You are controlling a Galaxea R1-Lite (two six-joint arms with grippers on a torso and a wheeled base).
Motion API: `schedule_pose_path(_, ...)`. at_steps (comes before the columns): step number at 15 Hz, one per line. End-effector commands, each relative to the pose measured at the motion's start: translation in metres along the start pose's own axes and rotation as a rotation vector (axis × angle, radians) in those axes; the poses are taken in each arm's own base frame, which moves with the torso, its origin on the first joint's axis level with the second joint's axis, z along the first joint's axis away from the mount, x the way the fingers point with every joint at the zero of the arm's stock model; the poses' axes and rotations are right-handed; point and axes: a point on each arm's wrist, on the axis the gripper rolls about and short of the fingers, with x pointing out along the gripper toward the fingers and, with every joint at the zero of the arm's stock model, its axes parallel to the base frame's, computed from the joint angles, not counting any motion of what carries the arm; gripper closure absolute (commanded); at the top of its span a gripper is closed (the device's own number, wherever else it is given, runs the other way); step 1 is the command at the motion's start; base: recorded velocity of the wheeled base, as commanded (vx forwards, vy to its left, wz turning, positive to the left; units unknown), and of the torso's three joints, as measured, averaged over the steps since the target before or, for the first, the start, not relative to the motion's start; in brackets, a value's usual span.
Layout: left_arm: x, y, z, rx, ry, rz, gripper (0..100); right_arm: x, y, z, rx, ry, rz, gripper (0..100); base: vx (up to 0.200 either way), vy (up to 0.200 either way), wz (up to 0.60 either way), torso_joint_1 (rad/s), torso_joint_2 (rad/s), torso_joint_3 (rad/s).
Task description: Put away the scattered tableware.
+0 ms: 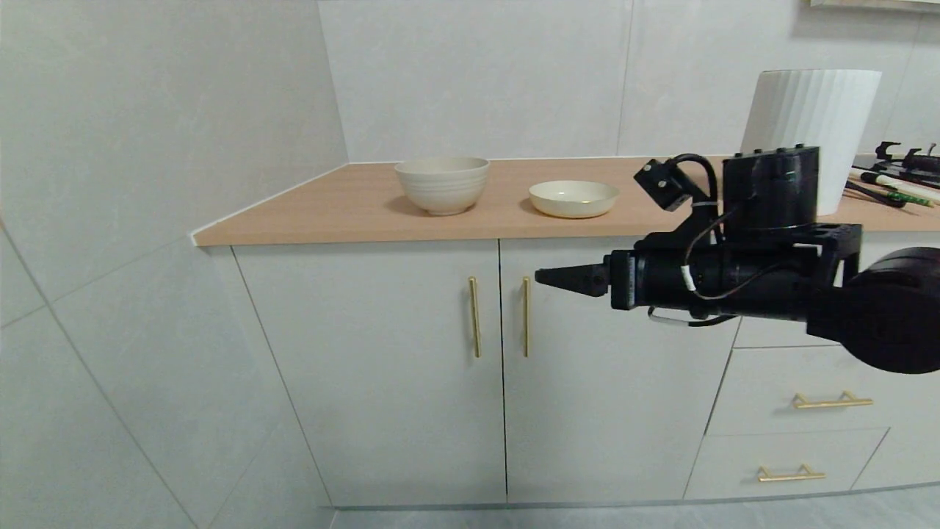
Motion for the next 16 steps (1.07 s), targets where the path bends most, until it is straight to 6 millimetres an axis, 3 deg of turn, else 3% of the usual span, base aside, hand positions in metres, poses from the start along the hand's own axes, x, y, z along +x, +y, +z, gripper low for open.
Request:
schedule_pose_path(1, 0.000, 0.000, 0.000, 0.000, 0.000, 0.000, 0, 0.033, -0.014, -0.014, 0.069, 0.077, 0.012, 0, 0.000, 0.000, 0.00, 0.000, 0.00, 0.000)
schedule_pose_path(6, 0.000, 0.000, 0.000, 0.000, 0.000, 0.000, 0, 0.073, -0.036, -0.035, 0.119, 0.114, 0.008, 0, 0.000, 0.000, 0.00, 0.000, 0.00, 0.000)
schedule_pose_path(7, 0.000, 0.000, 0.000, 0.000, 0.000, 0.000, 0, 0.081, -0.048, -0.042, 0.124, 0.113, -0.010, 0, 0.000, 0.000, 0.00, 0.000, 0.00, 0.000)
schedule_pose_path(10, 0.000, 0.000, 0.000, 0.000, 0.000, 0.000, 0, 0.092, -0.067, -0.048, 0.130, 0.092, -0.083, 0, 0.000, 0.000, 0.00, 0.000, 0.00, 0.000)
schedule_pose_path(12, 0.000, 0.000, 0.000, 0.002, 0.000, 0.000, 0, 0.094, -0.068, -0.049, 0.132, 0.095, -0.084, 0, 0.000, 0.000, 0.00, 0.000, 0.00, 0.000)
schedule_pose_path(16, 0.000, 0.000, 0.000, 0.000, 0.000, 0.000, 0, 0.116, -0.081, -0.063, 0.166, 0.048, -0.072, 0, 0.000, 0.000, 0.00, 0.000, 0.00, 0.000)
